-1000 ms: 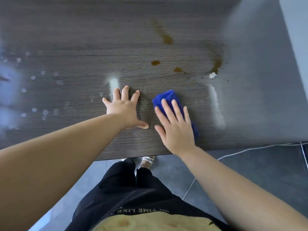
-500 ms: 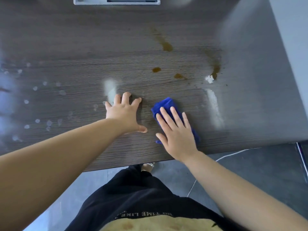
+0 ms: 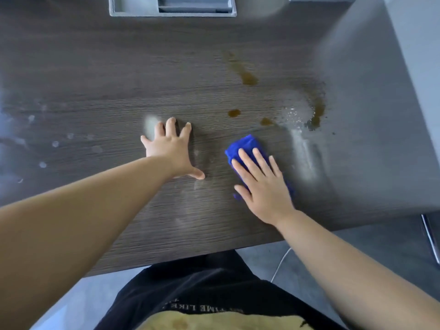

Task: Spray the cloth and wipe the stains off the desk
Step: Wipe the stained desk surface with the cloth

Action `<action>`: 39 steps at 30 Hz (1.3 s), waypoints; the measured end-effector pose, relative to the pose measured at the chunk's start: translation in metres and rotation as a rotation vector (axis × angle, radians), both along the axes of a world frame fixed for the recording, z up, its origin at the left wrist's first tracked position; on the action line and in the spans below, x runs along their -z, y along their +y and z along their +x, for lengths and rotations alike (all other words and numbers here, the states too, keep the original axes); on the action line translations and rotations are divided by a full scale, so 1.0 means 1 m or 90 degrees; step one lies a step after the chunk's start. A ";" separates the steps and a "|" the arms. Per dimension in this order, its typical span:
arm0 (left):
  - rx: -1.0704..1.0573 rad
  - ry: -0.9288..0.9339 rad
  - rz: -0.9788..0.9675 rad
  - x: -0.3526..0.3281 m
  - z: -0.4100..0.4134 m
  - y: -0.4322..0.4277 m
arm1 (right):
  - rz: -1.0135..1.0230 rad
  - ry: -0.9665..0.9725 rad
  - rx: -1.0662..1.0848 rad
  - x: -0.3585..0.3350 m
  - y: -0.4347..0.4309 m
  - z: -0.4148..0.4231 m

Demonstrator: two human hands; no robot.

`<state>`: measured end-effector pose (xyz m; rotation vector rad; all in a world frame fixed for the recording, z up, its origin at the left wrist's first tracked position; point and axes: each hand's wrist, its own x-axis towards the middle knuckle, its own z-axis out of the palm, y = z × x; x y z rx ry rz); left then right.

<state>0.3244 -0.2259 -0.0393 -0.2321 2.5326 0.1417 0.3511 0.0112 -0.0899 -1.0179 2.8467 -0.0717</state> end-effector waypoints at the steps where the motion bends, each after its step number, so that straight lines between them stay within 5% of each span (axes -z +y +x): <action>1: 0.002 -0.006 0.000 0.000 0.000 0.000 | 0.012 -0.003 -0.060 0.000 0.016 -0.009; 3: 0.007 -0.017 -0.006 0.000 -0.002 0.000 | 0.025 0.002 -0.014 -0.002 0.030 -0.033; 8: 0.005 -0.029 -0.005 -0.002 -0.005 0.001 | 0.014 -0.029 0.446 -0.002 -0.043 -0.080; 10: 0.006 -0.034 -0.009 -0.002 -0.004 0.002 | 0.010 -0.016 0.389 -0.001 -0.069 -0.070; 14: 0.001 -0.033 -0.008 -0.002 -0.005 0.001 | 0.004 -0.005 -0.041 -0.001 -0.037 -0.029; 16: 0.004 -0.037 -0.012 -0.003 -0.005 0.002 | 0.019 -0.002 -0.151 -0.001 -0.003 -0.047; 22: -0.011 -0.034 -0.006 -0.004 -0.007 0.003 | 0.002 -0.011 0.305 0.000 -0.053 -0.119; 24: -0.019 -0.030 -0.004 -0.003 -0.006 0.003 | 0.005 -0.009 0.256 0.001 -0.085 -0.100; 26: -0.024 -0.023 -0.005 -0.001 -0.005 0.002 | -0.020 0.017 0.066 0.000 -0.089 -0.068; 31: -0.030 -0.018 -0.006 0.000 -0.004 0.003 | 0.003 0.015 -0.280 -0.001 -0.005 -0.076; 37: -0.047 -0.019 0.005 -0.003 -0.005 0.004 | -0.039 0.009 0.209 0.005 -0.058 -0.094; 39: -0.048 -0.018 0.002 -0.002 -0.004 0.004 | -0.047 0.007 0.180 0.003 -0.074 -0.071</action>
